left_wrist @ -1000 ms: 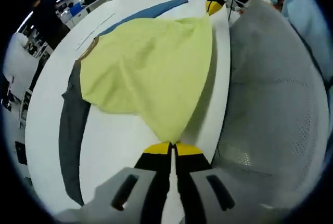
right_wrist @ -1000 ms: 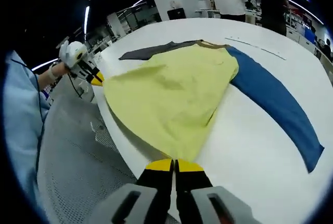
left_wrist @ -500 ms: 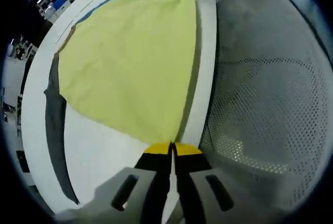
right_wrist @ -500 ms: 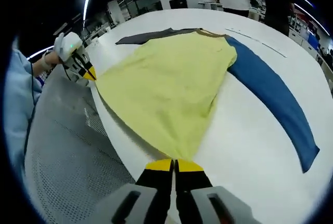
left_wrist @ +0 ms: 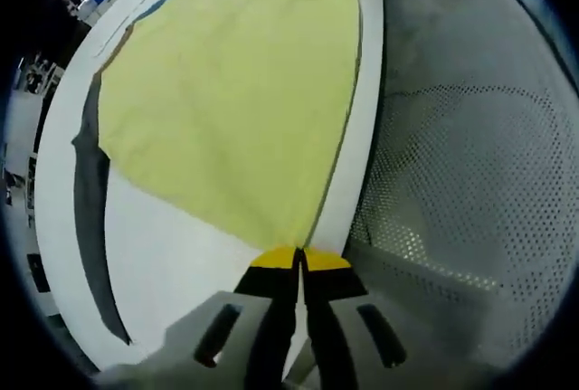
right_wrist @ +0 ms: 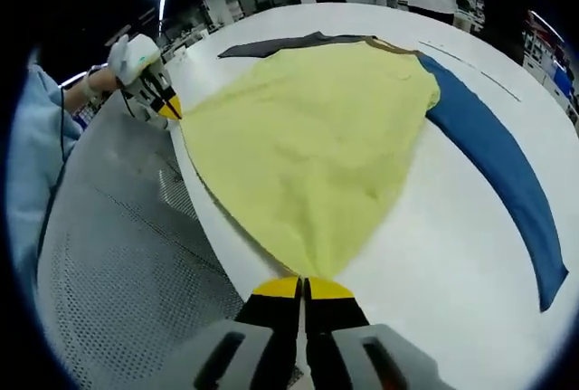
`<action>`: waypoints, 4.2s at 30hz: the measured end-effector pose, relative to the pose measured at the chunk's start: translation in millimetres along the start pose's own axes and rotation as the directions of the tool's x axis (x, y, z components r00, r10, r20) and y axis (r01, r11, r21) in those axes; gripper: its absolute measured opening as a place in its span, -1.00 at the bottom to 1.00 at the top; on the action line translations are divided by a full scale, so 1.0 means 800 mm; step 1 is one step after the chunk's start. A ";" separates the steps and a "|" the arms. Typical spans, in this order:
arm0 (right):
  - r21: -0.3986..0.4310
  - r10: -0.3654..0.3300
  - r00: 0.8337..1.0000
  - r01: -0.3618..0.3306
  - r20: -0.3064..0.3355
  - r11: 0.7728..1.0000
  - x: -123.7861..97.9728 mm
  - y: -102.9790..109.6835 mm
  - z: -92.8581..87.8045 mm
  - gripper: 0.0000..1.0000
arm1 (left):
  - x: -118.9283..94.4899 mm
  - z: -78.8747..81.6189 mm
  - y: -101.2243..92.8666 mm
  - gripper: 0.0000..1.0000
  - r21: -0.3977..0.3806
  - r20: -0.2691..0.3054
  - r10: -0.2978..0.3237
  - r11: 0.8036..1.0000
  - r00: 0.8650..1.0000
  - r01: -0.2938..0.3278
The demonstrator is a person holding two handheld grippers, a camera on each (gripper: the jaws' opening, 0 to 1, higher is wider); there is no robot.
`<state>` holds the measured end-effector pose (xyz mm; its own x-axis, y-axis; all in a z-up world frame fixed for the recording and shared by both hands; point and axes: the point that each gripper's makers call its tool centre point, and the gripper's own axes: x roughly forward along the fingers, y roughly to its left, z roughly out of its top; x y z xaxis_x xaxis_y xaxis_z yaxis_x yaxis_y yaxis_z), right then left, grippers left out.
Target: Fold the garment on the visible template until the final outline fits inside the template.
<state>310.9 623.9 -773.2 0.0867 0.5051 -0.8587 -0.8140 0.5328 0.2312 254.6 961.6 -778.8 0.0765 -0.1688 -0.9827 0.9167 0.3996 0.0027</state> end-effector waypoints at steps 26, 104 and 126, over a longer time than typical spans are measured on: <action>-0.034 0.031 0.999 -0.031 -0.014 0.999 -0.003 0.007 -0.005 -0.94 | -0.010 0.004 -0.001 -0.66 -0.182 0.178 -0.017 0.982 0.984 0.049; 0.804 -0.741 0.669 0.404 0.065 0.436 -0.147 -0.322 -0.074 -0.50 | -0.111 0.013 0.088 0.88 -0.661 0.697 0.492 0.723 0.522 0.202; 0.743 -0.754 0.656 0.488 0.035 0.459 -0.149 -0.349 -0.054 -1.00 | -0.096 0.019 0.080 0.83 -0.652 0.704 0.458 0.719 0.542 0.240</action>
<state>502.9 386.1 -755.2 0.6911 -0.0465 -0.7212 0.0952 0.9951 0.0271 313.7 986.2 -700.5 0.7378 -0.5429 -0.4011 0.4213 0.8346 -0.3548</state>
